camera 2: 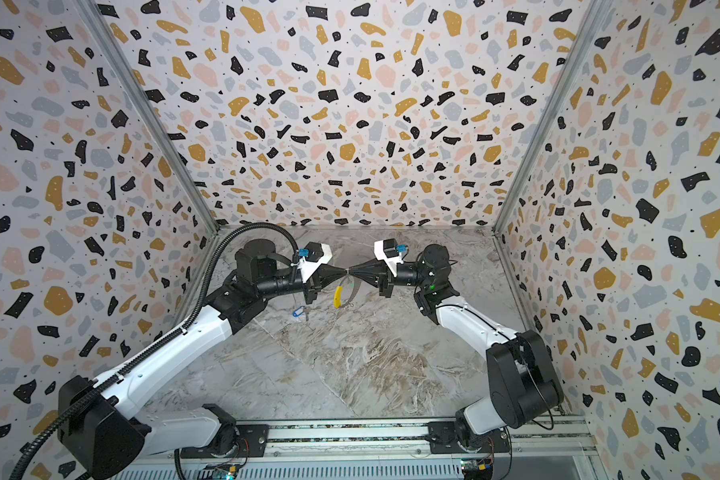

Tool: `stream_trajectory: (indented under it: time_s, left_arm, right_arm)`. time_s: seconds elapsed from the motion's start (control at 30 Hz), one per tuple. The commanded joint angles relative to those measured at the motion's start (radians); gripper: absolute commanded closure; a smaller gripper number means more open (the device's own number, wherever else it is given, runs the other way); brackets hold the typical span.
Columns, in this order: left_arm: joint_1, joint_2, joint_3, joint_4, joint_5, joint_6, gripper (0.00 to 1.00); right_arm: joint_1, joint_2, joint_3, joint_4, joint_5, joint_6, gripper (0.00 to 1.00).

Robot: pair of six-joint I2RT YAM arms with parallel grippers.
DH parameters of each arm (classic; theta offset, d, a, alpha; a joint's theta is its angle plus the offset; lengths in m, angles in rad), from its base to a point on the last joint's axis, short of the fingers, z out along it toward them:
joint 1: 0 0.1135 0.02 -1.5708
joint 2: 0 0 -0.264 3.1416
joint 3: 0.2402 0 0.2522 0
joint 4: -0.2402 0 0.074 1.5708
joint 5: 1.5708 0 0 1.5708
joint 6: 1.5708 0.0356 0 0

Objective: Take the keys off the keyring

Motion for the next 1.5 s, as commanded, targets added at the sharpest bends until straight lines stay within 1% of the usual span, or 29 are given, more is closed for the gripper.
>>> stream_trajectory:
  time_s: [0.0, 0.07, 0.17, 0.27, 0.47, 0.57, 0.87, 1.07, 1.17, 1.3, 1.47]
  left_arm:
    - [0.001, 0.001, 0.041, 0.010, 0.033, 0.024, 1.00]
    - [0.000, 0.003, 0.044, 0.002, 0.028, 0.031, 1.00]
    - [0.000, 0.009, 0.051, -0.007, 0.031, 0.040, 1.00]
    - [0.000, 0.014, 0.053, -0.010, 0.035, 0.042, 1.00]
    - [0.000, 0.016, 0.052, -0.016, 0.033, 0.044, 1.00]
    - [0.000, 0.017, 0.052, -0.018, 0.031, 0.044, 1.00]
    - [0.000, 0.026, 0.058, -0.029, 0.027, 0.044, 1.00]
    - [-0.002, 0.034, 0.068, -0.042, 0.027, 0.054, 1.00]
    - [-0.002, 0.033, 0.069, -0.046, 0.025, 0.056, 1.00]
    - [-0.002, 0.034, 0.073, -0.057, 0.025, 0.065, 1.00]
    - [-0.002, 0.035, 0.076, -0.062, 0.025, 0.070, 1.00]
  right_arm:
    - [-0.010, -0.063, 0.090, -0.265, 0.009, -0.166, 0.77]
    - [-0.011, -0.077, 0.157, -0.507, 0.043, -0.321, 0.70]
    - [-0.013, -0.073, 0.269, -0.821, 0.084, -0.532, 0.68]
    - [-0.014, -0.059, 0.353, -1.009, 0.119, -0.651, 0.69]
    - [-0.002, -0.016, 0.497, -1.260, 0.166, -0.801, 0.72]
    - [0.005, 0.003, 0.553, -1.342, 0.184, -0.853, 0.72]
    - [0.042, 0.046, 0.663, -1.479, 0.223, -0.928, 0.73]
    - [0.055, 0.062, 0.702, -1.520, 0.219, -0.955, 0.75]
    - [0.057, 0.075, 0.720, -1.544, 0.217, -0.966, 0.76]
    - [0.059, 0.106, 0.769, -1.623, 0.223, -1.005, 0.82]
    - [0.061, 0.133, 0.816, -1.693, 0.225, -1.031, 0.82]
